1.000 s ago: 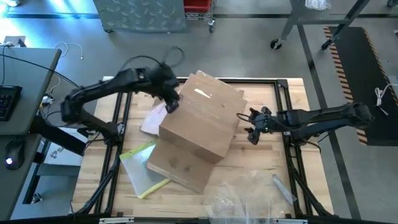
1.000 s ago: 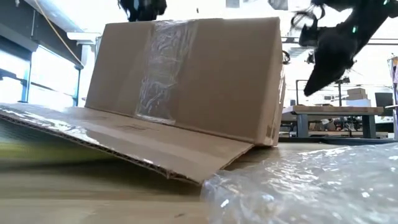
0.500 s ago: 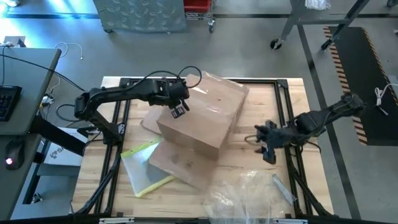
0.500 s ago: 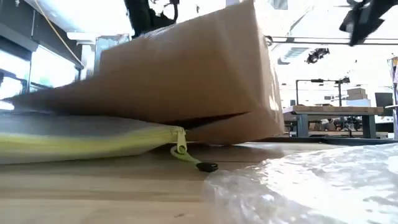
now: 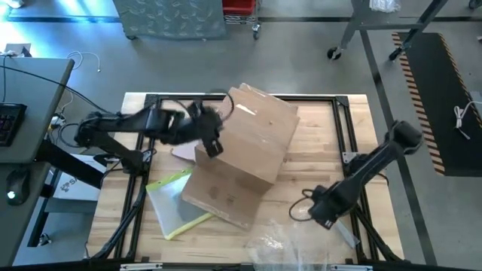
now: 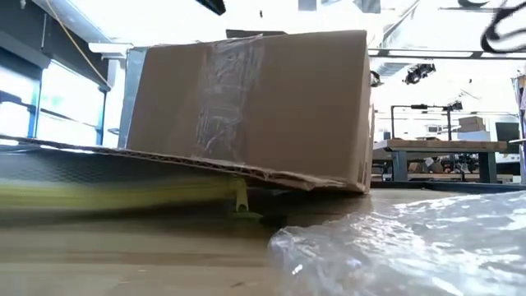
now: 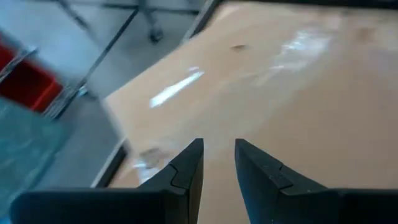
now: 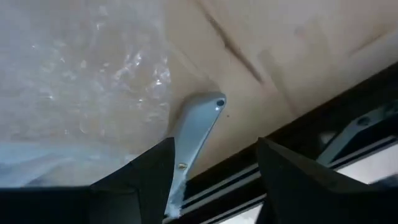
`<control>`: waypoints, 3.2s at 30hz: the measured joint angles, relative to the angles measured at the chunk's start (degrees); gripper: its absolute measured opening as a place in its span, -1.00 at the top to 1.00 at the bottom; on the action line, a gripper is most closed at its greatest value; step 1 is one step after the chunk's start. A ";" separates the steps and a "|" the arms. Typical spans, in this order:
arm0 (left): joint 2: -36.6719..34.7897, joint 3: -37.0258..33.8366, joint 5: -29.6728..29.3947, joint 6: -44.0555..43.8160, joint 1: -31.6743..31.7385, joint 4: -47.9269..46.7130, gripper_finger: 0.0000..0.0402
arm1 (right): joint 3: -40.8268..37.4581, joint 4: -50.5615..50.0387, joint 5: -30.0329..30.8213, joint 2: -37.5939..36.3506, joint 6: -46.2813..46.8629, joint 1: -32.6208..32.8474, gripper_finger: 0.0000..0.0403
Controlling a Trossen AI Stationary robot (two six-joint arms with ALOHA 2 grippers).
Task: Unpack boxes
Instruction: Break down the cardboard box using the silver cutter until it is fully flat
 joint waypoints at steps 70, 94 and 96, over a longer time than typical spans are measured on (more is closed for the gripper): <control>20.67 -14.45 27.56 11.82 -9.69 64.63 0.19 | 5.77 36.78 101.77 -13.48 -22.67 16.15 0.81; 31.89 -16.72 33.66 5.21 -10.09 92.30 0.46 | 5.81 61.99 92.56 -9.07 -48.23 9.66 0.81; 31.87 -16.72 34.62 4.48 -10.01 92.05 0.64 | 5.81 61.99 91.94 -9.07 -48.17 9.68 0.81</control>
